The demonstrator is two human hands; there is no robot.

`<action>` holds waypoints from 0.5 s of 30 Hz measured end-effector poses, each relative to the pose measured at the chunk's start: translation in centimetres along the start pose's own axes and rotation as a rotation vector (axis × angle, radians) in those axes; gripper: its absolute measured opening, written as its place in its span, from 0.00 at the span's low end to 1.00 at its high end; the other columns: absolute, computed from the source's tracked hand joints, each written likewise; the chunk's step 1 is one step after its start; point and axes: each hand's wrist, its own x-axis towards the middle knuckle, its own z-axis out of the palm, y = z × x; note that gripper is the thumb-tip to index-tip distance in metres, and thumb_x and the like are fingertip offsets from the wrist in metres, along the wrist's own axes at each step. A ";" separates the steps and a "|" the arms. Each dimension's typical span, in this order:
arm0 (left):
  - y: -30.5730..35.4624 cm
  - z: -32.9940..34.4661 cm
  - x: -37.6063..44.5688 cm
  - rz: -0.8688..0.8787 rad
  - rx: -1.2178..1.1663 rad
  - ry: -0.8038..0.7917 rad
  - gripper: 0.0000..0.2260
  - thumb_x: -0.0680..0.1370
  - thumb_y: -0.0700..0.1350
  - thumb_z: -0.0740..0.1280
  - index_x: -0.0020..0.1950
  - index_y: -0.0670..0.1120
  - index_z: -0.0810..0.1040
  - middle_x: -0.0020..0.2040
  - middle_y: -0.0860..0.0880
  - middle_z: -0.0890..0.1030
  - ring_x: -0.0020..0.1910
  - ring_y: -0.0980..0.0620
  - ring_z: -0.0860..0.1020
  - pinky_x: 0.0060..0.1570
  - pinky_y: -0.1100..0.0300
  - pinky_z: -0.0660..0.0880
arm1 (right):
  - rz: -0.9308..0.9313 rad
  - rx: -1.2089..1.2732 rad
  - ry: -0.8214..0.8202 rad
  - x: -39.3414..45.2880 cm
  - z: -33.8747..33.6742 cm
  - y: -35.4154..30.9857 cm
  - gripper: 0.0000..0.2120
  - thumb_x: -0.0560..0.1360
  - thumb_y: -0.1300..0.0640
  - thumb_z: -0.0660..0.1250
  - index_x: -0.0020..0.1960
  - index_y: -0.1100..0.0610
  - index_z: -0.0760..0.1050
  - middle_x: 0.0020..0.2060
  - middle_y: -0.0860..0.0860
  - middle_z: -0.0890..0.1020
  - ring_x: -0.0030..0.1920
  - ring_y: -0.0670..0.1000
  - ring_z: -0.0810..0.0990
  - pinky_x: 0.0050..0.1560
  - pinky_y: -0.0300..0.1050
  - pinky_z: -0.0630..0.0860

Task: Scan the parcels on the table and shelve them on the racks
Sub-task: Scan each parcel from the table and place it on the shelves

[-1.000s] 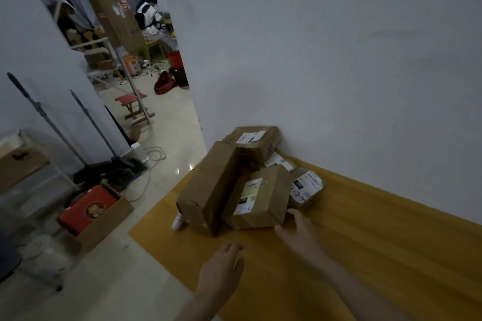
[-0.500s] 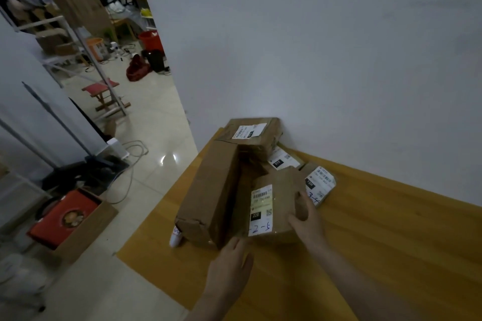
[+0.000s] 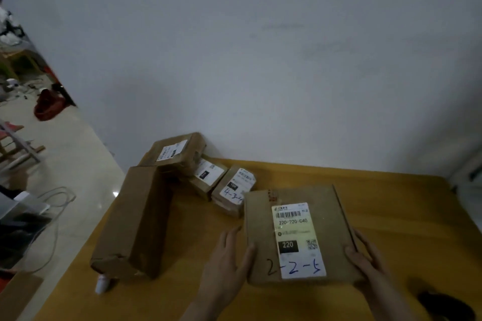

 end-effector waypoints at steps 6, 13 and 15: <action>7.9 4.4 -1.4 -0.077 -0.622 -0.274 0.27 0.72 0.62 0.64 0.68 0.65 0.56 0.59 0.62 0.72 0.51 0.63 0.79 0.45 0.66 0.78 | -0.013 0.074 0.112 -3.5 -7.6 -1.9 0.27 0.68 0.57 0.70 0.64 0.42 0.69 0.55 0.51 0.77 0.54 0.59 0.77 0.51 0.59 0.76; 11.2 9.0 -3.6 -0.269 -0.866 -0.326 0.35 0.67 0.59 0.75 0.69 0.65 0.59 0.61 0.47 0.79 0.54 0.47 0.82 0.48 0.45 0.81 | -0.047 0.090 0.082 -5.9 -13.8 -3.0 0.25 0.69 0.52 0.68 0.65 0.43 0.71 0.56 0.49 0.78 0.56 0.57 0.78 0.50 0.56 0.78; 11.7 9.5 -4.7 -0.286 -0.878 -0.276 0.31 0.70 0.55 0.73 0.67 0.65 0.61 0.59 0.47 0.80 0.54 0.46 0.82 0.45 0.47 0.82 | -0.031 0.070 0.030 -5.8 -15.0 -3.4 0.21 0.72 0.47 0.65 0.65 0.45 0.72 0.58 0.48 0.78 0.57 0.55 0.78 0.49 0.52 0.78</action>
